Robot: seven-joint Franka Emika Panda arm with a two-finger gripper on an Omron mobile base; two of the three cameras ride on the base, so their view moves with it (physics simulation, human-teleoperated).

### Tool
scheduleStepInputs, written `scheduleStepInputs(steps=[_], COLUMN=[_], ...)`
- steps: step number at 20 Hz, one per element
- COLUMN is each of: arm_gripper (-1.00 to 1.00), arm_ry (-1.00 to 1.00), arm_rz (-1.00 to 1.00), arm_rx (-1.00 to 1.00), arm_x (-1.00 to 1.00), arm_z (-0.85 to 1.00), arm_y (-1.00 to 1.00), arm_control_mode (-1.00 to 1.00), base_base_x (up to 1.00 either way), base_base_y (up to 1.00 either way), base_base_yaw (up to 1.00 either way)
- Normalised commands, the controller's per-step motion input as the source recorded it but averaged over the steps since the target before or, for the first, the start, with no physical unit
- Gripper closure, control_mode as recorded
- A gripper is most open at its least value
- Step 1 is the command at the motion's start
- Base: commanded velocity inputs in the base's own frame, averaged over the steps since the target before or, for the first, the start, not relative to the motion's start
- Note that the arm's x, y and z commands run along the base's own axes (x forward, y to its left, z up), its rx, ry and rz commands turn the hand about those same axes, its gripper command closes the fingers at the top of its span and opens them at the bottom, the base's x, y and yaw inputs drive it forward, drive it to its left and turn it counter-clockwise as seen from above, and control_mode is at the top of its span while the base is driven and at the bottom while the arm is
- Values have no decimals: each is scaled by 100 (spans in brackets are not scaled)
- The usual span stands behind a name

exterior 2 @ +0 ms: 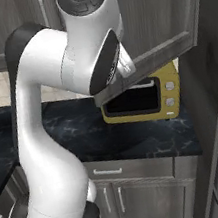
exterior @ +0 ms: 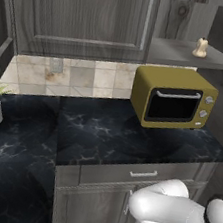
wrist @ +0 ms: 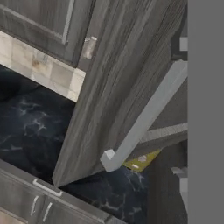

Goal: Pick the candle and candle from the dining table and place them in the open cabinet. Close the cabinet after placing the objects.

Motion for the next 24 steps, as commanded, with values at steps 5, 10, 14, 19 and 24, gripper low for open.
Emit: scheduleStepInputs(steps=[5,10,14,19,24], arm_gripper=[-100,-100,-100,-100,-100], arm_ry=[-1,-5,-7,-1,0], arm_rz=[-9,0,0,0,3], arm_rx=[-22,-12,-7,-3,0], arm_x=[100,100,100,100,100], arm_z=[-9,-26,-25,-17,-9], arm_y=[59,16,1,0,-1], arm_control_mode=[-100,-100,-100,-100,-100], base_base_x=[0,0,0,0,0], base_base_y=[0,0,0,0,0], base_base_yaw=[0,0,0,0,0])
